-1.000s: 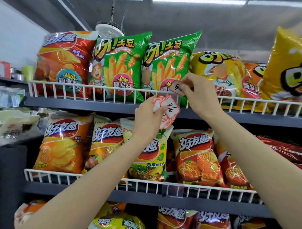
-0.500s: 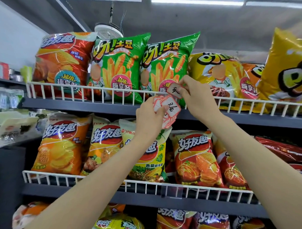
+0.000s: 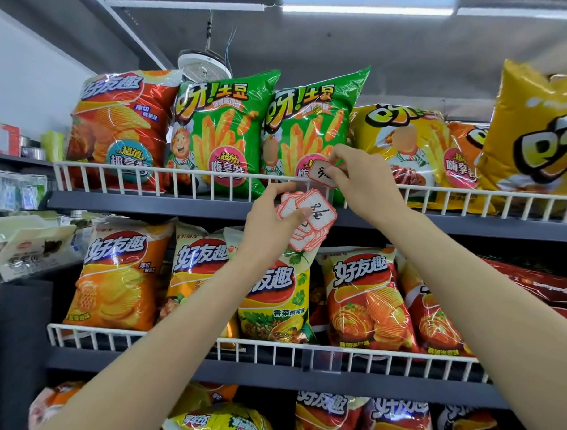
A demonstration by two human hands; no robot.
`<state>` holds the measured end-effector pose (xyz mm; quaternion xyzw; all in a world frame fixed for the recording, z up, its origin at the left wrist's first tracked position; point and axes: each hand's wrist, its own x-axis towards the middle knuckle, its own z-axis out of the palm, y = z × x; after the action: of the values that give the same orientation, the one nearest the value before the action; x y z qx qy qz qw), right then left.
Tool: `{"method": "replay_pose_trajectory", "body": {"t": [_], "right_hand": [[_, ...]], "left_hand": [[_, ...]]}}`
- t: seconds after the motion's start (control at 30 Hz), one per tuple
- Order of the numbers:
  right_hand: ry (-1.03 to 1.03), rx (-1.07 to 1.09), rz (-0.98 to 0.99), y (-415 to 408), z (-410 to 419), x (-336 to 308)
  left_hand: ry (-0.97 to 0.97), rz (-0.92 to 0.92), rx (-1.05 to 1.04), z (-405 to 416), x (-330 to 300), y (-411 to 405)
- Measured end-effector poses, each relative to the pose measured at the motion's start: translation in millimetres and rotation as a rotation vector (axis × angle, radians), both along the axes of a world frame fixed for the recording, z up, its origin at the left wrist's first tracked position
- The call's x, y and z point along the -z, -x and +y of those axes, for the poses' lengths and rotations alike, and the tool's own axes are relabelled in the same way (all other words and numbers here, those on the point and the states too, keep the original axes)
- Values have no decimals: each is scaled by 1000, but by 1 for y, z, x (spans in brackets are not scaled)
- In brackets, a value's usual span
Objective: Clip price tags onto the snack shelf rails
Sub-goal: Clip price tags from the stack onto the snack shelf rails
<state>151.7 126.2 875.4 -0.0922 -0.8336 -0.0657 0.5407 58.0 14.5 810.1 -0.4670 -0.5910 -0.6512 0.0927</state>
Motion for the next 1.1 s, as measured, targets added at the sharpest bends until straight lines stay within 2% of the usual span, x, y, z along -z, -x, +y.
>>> {"method": "replay_pose_trajectory", "body": {"t": [0.3, 0.4, 0.6, 0.77, 0.97, 1.1], "right_hand": [[63, 21, 39, 1, -7, -13], [25, 56, -62, 2, -7, -10], [-94, 103, -154, -1, -8, -7], [-137, 97, -80, -2, -12, 1], [-257, 198, -81, 3, -9, 8], [-241, 200, -72, 3, -9, 12]], "left_hand": [[255, 189, 41, -30, -14, 14], [290, 176, 71, -33, -16, 15], [281, 114, 120, -32, -18, 17], [280, 122, 107, -32, -18, 16], [274, 129, 97, -32, -19, 14], [270, 134, 101, -32, -18, 14]]}}
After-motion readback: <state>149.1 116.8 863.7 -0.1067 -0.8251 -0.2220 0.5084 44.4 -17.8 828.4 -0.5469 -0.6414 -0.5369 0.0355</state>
